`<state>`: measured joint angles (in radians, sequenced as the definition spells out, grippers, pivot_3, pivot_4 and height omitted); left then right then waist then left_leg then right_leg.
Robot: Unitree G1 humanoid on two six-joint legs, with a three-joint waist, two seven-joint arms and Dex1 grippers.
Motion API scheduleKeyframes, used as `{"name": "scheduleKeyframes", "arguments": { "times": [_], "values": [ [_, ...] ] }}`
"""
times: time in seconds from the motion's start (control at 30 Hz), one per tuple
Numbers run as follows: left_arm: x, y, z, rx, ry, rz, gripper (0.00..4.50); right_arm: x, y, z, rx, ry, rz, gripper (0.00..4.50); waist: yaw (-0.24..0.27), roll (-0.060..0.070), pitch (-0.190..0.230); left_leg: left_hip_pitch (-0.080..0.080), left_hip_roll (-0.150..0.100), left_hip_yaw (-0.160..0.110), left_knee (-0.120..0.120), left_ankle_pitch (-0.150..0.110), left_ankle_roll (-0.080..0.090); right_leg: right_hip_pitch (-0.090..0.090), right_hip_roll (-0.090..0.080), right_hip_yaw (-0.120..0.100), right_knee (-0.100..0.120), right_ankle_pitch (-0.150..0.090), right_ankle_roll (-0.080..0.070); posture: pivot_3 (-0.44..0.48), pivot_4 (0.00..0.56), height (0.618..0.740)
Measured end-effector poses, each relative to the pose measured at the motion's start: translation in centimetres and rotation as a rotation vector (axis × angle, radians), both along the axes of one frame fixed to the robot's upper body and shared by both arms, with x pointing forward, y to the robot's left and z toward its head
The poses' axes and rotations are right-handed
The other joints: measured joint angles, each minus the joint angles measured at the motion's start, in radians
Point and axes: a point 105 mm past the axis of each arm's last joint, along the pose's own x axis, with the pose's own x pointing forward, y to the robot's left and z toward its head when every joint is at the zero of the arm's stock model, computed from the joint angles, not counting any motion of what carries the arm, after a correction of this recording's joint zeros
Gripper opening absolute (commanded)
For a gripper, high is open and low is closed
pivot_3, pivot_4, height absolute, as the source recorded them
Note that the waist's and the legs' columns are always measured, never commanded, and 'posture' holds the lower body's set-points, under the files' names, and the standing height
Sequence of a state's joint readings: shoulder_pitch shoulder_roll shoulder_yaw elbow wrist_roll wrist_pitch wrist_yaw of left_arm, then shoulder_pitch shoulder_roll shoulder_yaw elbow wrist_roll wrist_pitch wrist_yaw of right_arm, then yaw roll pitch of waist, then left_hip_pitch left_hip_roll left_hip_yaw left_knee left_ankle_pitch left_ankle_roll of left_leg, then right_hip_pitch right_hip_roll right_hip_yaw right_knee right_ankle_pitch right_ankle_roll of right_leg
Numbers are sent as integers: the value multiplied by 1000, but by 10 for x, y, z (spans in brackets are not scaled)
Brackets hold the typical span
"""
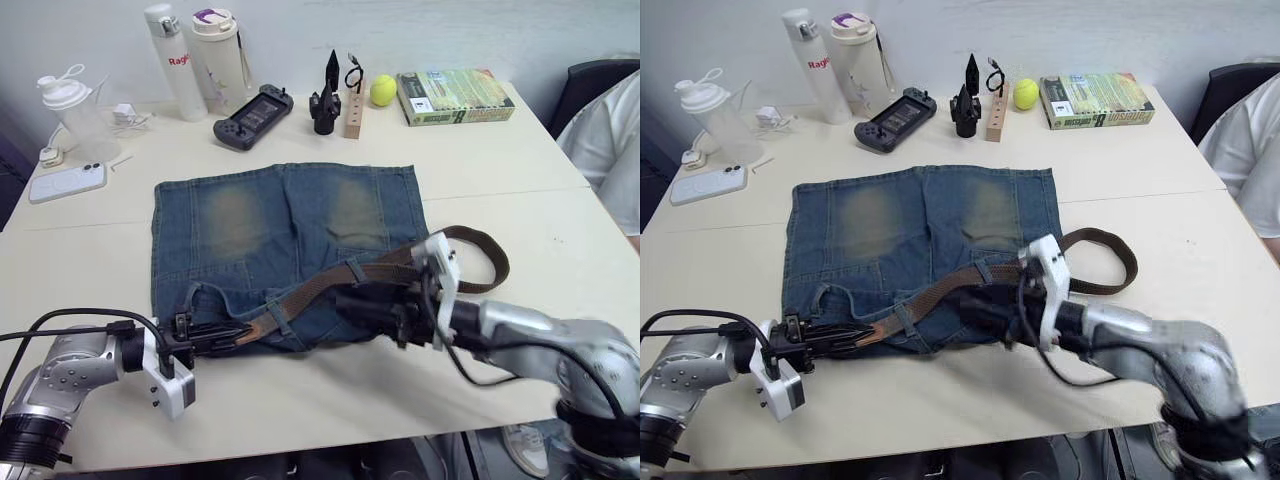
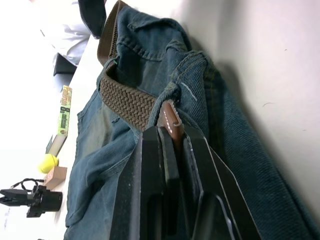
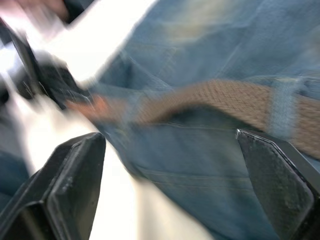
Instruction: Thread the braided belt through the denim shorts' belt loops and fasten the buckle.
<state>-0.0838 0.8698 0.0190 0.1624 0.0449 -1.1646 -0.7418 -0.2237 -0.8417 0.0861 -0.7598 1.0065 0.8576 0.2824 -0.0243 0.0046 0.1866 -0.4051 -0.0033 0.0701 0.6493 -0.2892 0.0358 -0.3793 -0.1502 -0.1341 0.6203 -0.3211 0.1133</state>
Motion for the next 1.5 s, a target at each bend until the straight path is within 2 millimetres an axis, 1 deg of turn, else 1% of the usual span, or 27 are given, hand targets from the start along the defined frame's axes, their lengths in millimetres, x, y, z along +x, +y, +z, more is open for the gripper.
{"name": "scheduleKeyframes", "arguments": {
  "times": [0.03,0.1,0.17,0.23,0.27,0.3,0.37,0.4,0.5,0.6,0.73,0.77,0.9,0.97,1.0,1.03,1.07,1.1,1.13,1.27,1.3,1.37,1.4,1.5],
  "values": [
    [1,0,1,-1,-2,2,0,-2,-5,-10,-120,-87,25,4437,1,0,0,0,-1,1,0,0,0,0,0,0,0,0,0,0,150,720],
    [1,0,1,-4,2,7,0,-4,-8,-21,-246,-239,85,4437,2,-3,0,1,-1,1,0,0,0,1,1,-1,0,0,0,0,150,720],
    [3,-2,1,-5,5,6,0,-3,-7,-29,-327,-381,142,4437,1,-3,0,2,-1,1,1,1,-1,2,1,-1,1,0,0,0,150,720],
    [4,-3,1,-9,12,6,0,2,-13,-42,-438,-485,182,4437,3,-3,0,2,-1,1,1,1,-1,2,1,-2,1,0,0,0,150,720],
    [4,-4,1,-11,14,7,0,4,-15,-46,-474,-510,191,4437,3,-3,0,2,-1,1,2,1,-1,2,1,-2,1,0,0,0,150,720],
    [5,-5,2,-12,15,7,0,8,-18,-54,-549,-564,212,4437,4,-3,1,2,-1,1,2,1,-1,2,1,-2,1,0,0,0,150,720],
    [5,-6,3,-12,11,5,0,12,-20,-60,-605,-605,225,4437,7,-3,1,2,-1,1,3,1,-1,3,2,-2,1,0,0,0,150,720],
    [5,-7,3,-12,11,4,0,13,-18,-59,-615,-639,234,4437,8,-3,1,3,-1,1,3,1,-1,3,2,-2,1,0,0,0,150,720],
    [6,-8,4,-17,11,6,0,14,-14,-63,-655,-705,268,3653,11,-5,0,5,-1,1,3,2,-1,5,2,-2,1,0,0,0,150,720],
    [6,-8,3,-18,11,6,0,13,-11,-70,-645,-703,260,2253,15,-8,-2,5,0,1,3,2,-1,5,2,-1,2,0,0,0,150,720],
    [7,-5,1,-17,14,13,0,14,-11,-78,-639,-657,239,321,23,-8,-2,5,0,1,4,2,-1,5,2,-1,2,0,0,0,150,720],
    [7,-5,0,-17,16,15,0,15,-13,-79,-642,-644,228,39,23,-8,-2,5,0,1,4,2,-1,5,2,-1,2,0,0,0,150,720],
    [7,-5,0,-20,7,8,0,20,-21,-76,-665,-618,199,39,28,-8,-2,5,-1,1,5,2,-1,5,1,-1,2,0,0,0,150,720],
    [6,-6,-1,-19,6,4,0,26,-28,-73,-685,-607,181,39,29,-8,-2,5,-2,1,5,1,-1,5,1,-1,2,0,0,0,150,720],
    [6,-7,-1,-18,2,-1,0,32,-37,-70,-710,-602,161,39,31,-8,-2,5,-2,1,5,1,0,5,1,-2,2,0,0,0,150,720],
    [6,-7,-1,-18,1,-2,0,33,-39,-70,-717,-601,160,39,31,-8,-2,5,-2,1,6,1,0,5,1,-2,2,0,0,0,150,720],
    [6,-8,-2,-16,2,-7,0,37,-46,-67,-745,-604,155,39,32,-7,-2,4,-2,1,6,1,0,5,1,-1,2,0,0,0,150,720],
    [5,-9,-2,-15,0,-13,0,45,-58,-62,-784,-606,133,39,35,-7,-2,4,-2,1,6,1,0,5,1,-1,2,0,0,0,150,720],
    [5,-9,-2,-15,-1,-16,0,50,-66,-59,-810,-609,122,39,37,-7,-2,4,-2,1,6,1,0,4,1,-2,2,0,0,0,150,720],
    [6,-5,-6,-14,13,2,0,81,-125,-37,-952,-600,-11,39,48,-6,-1,3,-2,1,7,1,1,4,1,-2,2,0,0,0,150,720],
    [6,-4,-8,-12,18,7,0,84,-132,-34,-970,-598,-27,39,49,-6,-1,3,-2,1,7,1,1,4,1,-2,2,0,0,0,150,720],
    [6,-4,-8,-10,17,7,0,89,-142,-34,-990,-586,-48,39,48,-6,-1,3,-2,1,7,1,1,4,2,-2,4,0,0,0,150,720],
    [6,-4,-8,-11,16,7,0,89,-145,-35,-995,-583,-47,39,47,-6,-1,3,-2,1,7,1,1,4,2,-2,5,0,0,0,150,720],
    [6,-5,-9,-10,13,8,0,89,-143,-37,-982,-581,-30,39,46,-6,-1,3,-2,1,8,1,1,4,2,-2,6,0,0,0,150,720]
  ]
}}
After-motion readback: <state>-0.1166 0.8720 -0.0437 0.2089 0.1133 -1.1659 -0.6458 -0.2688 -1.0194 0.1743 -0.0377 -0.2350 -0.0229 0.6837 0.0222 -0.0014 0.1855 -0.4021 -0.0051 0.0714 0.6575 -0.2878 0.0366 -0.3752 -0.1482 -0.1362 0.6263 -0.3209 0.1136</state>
